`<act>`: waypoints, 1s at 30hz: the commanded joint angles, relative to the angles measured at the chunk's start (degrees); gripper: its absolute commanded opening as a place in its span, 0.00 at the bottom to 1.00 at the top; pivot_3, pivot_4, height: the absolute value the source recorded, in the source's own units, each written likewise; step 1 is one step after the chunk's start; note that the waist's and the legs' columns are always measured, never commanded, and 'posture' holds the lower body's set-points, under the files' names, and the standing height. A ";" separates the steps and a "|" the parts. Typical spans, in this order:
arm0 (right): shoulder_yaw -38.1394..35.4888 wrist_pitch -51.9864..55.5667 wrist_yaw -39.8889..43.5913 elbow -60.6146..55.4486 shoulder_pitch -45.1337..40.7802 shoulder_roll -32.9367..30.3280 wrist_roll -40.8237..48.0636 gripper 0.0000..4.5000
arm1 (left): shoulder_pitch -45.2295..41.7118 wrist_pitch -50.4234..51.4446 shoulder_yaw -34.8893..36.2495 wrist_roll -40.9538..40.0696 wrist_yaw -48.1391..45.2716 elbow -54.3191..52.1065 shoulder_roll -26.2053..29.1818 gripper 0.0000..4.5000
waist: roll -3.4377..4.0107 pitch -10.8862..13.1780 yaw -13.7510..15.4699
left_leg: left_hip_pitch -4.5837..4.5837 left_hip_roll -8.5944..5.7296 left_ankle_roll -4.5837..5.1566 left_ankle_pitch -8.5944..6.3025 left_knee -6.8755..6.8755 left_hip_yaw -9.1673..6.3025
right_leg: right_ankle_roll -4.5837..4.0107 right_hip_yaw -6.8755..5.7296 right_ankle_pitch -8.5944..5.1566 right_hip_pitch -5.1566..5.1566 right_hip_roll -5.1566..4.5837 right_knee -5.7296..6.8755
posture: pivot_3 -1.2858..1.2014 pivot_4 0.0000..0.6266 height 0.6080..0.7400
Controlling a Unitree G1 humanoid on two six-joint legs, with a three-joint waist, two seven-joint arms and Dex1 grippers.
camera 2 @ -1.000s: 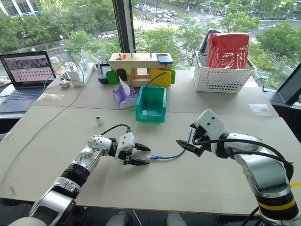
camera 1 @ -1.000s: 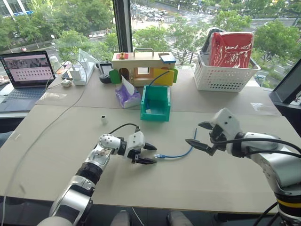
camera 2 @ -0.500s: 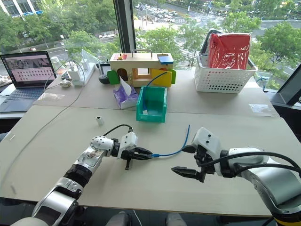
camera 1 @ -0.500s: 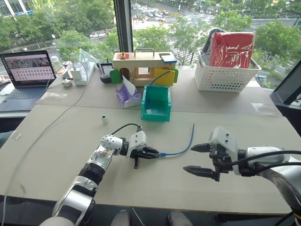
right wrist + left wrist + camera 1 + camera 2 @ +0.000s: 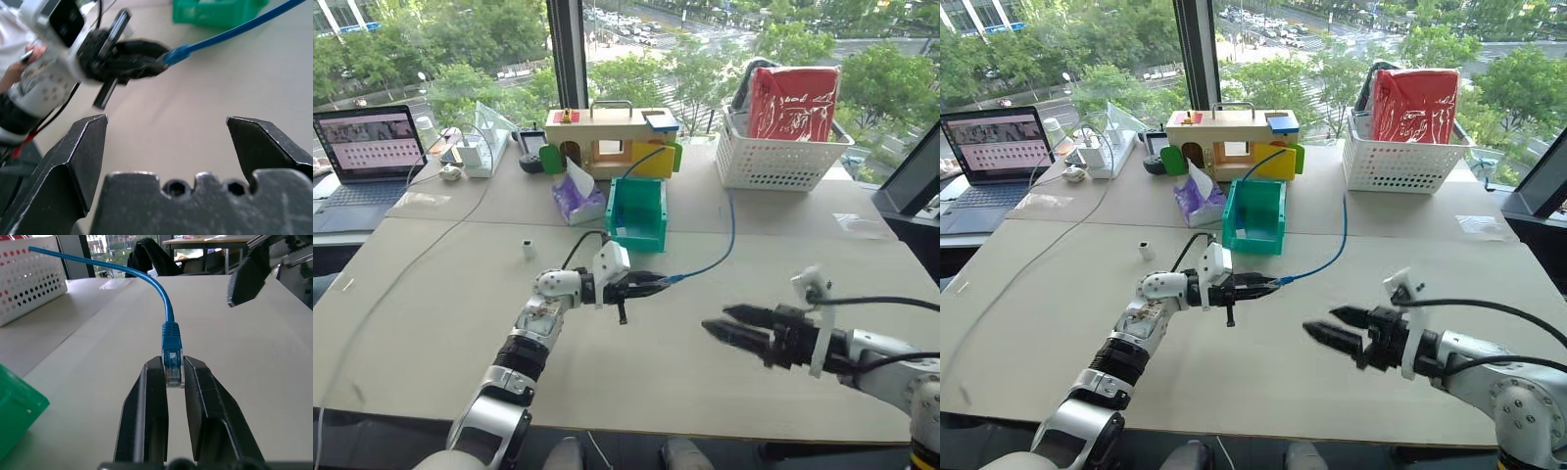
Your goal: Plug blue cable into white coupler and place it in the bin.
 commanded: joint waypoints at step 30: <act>19.74 -31.44 -43.15 0.89 1.14 5.46 29.94 0.94 | -0.59 3.14 -2.76 0.00 4.47 -6.14 -2.30 0.02 | 0.03 -0.01 -0.11 | -0.03 -0.01 0.02 0.00 -0.10 -0.01 | -0.02 0.01 -0.01 -0.03 -0.01 -0.06 | 0.52 0.24 0.78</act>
